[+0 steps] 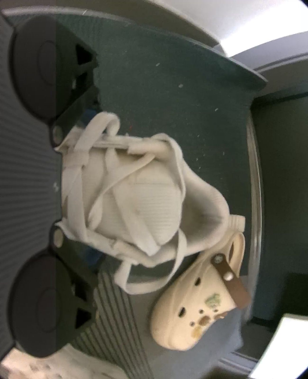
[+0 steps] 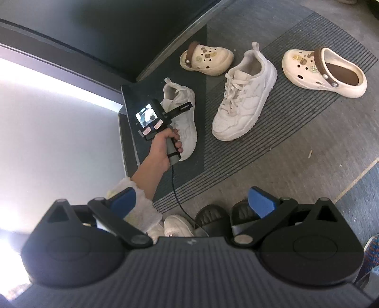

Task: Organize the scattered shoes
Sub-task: 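Lower the left gripper onto a white lace-up sneaker and grasp its heel, then lift the white sneaker with the left gripper and carry it toward the slides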

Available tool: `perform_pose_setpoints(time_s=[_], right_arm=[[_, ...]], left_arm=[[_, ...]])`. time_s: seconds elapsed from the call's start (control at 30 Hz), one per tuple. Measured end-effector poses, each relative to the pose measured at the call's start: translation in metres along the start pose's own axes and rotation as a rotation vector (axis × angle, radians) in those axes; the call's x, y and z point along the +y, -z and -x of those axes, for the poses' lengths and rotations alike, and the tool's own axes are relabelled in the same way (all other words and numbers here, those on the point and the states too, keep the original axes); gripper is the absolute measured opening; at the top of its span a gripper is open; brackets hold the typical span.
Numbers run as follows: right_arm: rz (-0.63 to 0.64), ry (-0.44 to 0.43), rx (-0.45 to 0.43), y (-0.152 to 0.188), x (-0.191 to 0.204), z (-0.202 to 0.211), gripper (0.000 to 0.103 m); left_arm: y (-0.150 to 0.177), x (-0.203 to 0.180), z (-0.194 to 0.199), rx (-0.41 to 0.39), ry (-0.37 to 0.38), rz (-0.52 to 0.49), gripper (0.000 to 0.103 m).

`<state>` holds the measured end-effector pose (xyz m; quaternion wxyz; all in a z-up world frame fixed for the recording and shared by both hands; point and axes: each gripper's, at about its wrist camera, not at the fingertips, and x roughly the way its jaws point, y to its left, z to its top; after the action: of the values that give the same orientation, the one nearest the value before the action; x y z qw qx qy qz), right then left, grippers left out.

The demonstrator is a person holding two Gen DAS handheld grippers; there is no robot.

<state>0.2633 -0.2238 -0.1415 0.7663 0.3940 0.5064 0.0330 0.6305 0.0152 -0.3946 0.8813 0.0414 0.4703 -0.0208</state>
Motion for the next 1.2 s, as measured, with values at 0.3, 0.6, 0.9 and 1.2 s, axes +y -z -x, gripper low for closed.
perform_pose_setpoints(time_s=[0.3, 0.6, 0.9, 1.2], right_arm=[[0.029, -0.053, -0.071, 0.009, 0.014, 0.028, 0.103], [0.008, -0.085, -0.168, 0.044, 0.005, 0.088, 0.103], [-0.015, -0.211, -0.298, 0.089, -0.009, 0.16, 0.103], [-0.021, -0.233, -0.364, 0.114, -0.019, 0.196, 0.103]], left_arm=[[0.002, 0.019, 0.038, -0.003, -0.066, 0.026, 0.08], [0.024, -0.001, 0.141, -0.047, -0.037, 0.023, 0.08], [0.073, -0.089, 0.253, -0.001, 0.143, -0.147, 0.081], [0.161, -0.187, 0.285, 0.12, 0.266, -0.336, 0.081]])
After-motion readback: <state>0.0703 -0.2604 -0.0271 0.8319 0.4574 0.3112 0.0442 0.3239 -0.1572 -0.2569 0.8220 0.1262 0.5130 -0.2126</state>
